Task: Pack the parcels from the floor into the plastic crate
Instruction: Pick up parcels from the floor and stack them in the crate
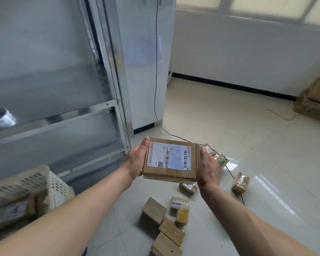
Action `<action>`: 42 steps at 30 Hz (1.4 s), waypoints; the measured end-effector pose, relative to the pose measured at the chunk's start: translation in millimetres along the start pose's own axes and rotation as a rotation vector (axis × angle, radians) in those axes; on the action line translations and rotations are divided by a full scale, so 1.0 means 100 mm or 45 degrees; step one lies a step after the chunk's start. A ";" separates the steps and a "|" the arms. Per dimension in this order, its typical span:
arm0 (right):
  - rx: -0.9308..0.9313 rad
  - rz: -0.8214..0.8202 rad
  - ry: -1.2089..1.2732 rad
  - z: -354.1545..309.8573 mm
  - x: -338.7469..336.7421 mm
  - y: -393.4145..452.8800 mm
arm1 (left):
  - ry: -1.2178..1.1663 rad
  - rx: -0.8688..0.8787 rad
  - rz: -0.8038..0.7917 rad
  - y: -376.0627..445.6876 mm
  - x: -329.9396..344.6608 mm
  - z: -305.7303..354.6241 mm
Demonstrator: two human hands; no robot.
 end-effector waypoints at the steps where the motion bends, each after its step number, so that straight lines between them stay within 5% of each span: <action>1: -0.023 -0.022 -0.009 -0.04 0.10 -0.09 | -0.010 0.010 0.017 -0.07 -0.15 -0.01; 20: -0.141 -0.433 -0.084 -0.33 2.58 -2.35 | -0.142 0.041 0.361 -1.20 -3.38 -0.63; 42: -0.268 -0.896 -0.307 -0.17 4.19 -3.23 | -0.377 -0.191 0.712 -1.71 -4.76 -1.39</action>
Point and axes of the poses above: each hand's wrist, its own y-axis towards the middle knuckle, its own x-axis out of the palm, z = x × y, the point moved 2 cm from there along y, towards the middle knuckle
